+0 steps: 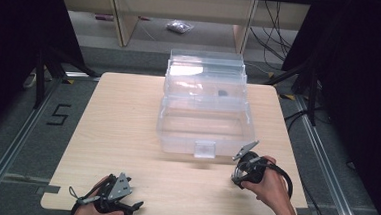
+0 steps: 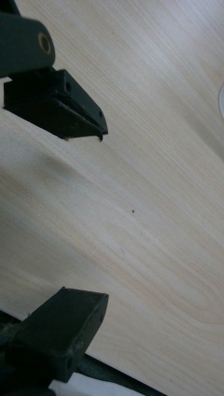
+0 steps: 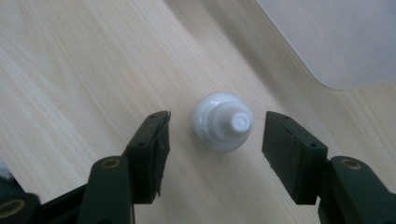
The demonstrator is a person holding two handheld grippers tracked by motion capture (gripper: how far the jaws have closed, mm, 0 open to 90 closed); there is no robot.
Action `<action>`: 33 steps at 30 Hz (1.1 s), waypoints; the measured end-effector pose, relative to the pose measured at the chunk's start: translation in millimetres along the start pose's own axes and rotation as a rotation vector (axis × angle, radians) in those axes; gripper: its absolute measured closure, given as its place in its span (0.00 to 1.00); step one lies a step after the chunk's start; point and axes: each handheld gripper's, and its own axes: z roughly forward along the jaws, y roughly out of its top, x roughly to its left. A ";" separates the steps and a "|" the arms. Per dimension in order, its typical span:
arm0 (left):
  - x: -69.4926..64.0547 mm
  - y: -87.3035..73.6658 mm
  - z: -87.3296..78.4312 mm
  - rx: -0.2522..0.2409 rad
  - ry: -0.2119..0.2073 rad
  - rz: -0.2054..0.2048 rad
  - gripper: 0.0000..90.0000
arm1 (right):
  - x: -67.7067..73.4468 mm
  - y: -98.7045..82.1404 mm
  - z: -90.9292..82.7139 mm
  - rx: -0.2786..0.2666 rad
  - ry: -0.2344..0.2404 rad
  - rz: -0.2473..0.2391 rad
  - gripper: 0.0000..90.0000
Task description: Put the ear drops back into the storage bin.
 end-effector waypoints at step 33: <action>-0.3 -0.3 2.6 -0.006 0.005 -0.015 0.17 | -2.7 18.1 0.1 0.078 0.052 -0.031 0.67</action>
